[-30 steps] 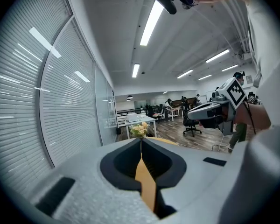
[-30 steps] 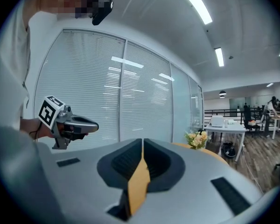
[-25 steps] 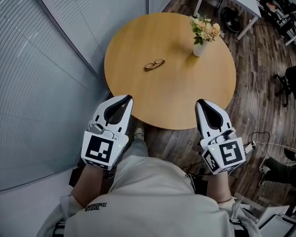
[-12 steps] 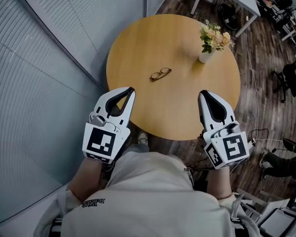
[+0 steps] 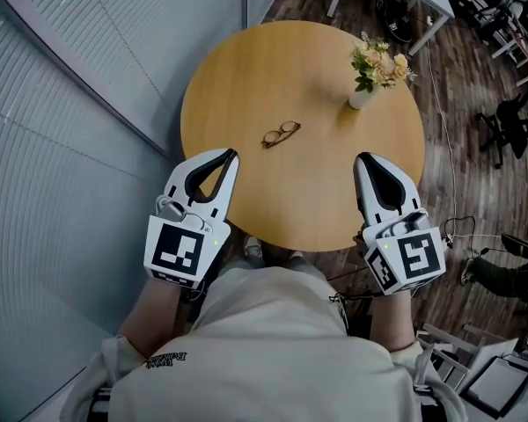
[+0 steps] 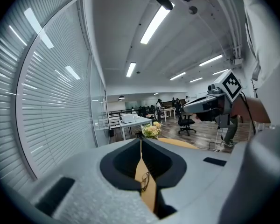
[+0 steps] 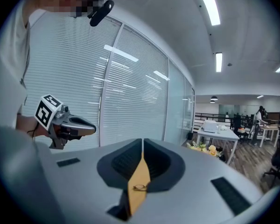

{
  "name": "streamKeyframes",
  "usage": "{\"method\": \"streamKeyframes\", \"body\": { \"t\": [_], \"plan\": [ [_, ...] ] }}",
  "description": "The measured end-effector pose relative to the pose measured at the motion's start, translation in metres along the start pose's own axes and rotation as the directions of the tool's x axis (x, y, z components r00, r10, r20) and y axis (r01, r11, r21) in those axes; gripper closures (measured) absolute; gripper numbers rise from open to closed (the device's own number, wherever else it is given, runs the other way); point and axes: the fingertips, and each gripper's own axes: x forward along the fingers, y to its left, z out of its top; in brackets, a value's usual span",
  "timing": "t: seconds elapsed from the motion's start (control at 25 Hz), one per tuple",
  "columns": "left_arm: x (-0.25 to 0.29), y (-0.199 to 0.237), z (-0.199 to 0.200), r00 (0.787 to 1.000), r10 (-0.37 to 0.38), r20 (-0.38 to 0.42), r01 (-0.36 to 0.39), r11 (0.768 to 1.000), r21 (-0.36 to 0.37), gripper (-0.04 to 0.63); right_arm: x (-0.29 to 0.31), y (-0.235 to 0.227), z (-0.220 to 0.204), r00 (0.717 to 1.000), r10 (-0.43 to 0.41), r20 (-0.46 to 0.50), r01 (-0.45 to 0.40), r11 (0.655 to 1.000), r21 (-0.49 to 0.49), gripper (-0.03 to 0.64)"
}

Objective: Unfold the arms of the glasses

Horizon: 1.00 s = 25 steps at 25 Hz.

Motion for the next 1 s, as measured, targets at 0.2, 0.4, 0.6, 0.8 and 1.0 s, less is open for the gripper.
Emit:
{"method": "streamKeyframes", "body": {
  "t": [0.2, 0.4, 0.6, 0.8, 1.0],
  "plan": [
    [0.012, -0.006, 0.000, 1.000, 0.002, -0.018, -0.002, 1.000, 0.004, 0.571, 0.004, -0.012, -0.007, 1.000, 0.015, -0.008, -0.015, 1.000, 0.010, 0.583],
    [0.018, -0.013, 0.004, 0.999, 0.018, -0.035, -0.018, 1.000, 0.015, 0.571, 0.006, -0.024, -0.009, 0.999, 0.039, -0.006, -0.039, 0.999, 0.004, 0.583],
    [0.022, -0.014, 0.004, 0.998, 0.056, -0.043, -0.056, 0.998, 0.005, 0.569, 0.010, -0.031, -0.015, 0.998, 0.067, -0.010, -0.067, 0.998, 0.006, 0.583],
    [0.025, -0.020, 0.013, 0.998, 0.059, -0.030, -0.059, 0.998, 0.005, 0.569, 0.011, -0.036, -0.014, 0.996, 0.086, -0.013, -0.086, 0.996, 0.011, 0.583],
    [0.038, -0.021, 0.014, 0.997, 0.068, -0.038, -0.068, 0.998, 0.017, 0.569, 0.017, -0.044, -0.016, 0.995, 0.095, -0.012, -0.095, 0.995, 0.015, 0.583]
  ]
}}
